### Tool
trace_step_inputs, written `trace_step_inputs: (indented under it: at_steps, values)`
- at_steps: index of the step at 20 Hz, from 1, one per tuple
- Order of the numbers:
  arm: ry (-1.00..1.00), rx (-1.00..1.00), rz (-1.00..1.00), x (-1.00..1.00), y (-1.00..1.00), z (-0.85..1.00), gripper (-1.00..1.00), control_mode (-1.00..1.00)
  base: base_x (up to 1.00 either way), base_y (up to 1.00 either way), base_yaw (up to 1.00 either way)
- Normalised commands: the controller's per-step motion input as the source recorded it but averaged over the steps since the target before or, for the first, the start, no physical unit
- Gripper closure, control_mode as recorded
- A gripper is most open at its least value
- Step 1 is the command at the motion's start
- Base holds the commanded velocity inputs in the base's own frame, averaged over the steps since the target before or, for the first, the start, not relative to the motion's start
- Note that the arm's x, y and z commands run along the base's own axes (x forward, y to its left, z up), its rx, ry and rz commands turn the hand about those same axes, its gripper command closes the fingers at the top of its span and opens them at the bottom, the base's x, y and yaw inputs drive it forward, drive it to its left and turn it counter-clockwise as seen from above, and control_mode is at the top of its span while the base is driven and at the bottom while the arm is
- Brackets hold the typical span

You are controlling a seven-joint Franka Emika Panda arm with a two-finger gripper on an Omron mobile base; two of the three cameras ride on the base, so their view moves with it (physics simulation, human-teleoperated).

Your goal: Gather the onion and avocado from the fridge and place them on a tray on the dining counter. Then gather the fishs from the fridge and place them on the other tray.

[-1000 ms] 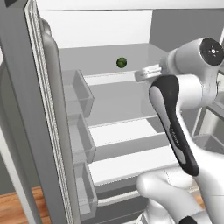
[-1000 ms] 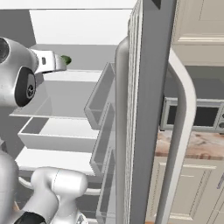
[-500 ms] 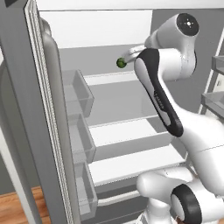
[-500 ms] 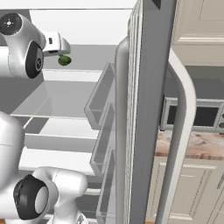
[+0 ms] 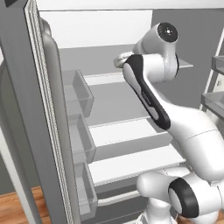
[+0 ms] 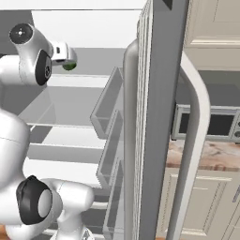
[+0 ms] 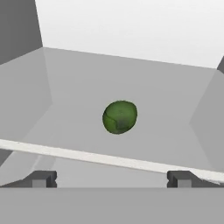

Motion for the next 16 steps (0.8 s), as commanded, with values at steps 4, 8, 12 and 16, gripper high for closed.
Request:
trace_step_inputs:
  at_steps: [4, 8, 12, 16]
  values:
    - [0.0, 0.03, 0.0, 0.44, 0.05, -0.17, -1.0, -1.0, 0.0, 0.0, 0.0]
    - [0.04, 0.03, 0.0, 0.35, 0.0, -0.01, -1.0, -1.0, 0.0, 0.0, 0.0]
    - [0.1, 0.01, 0.0, 0.38, 0.0, 0.0, -1.0, -1.0, 0.0, 0.0, 0.0]
    - [0.11, 0.01, 0.0, 0.45, 0.0, 0.0, -1.0, -1.0, 0.0, 0.0, 0.0]
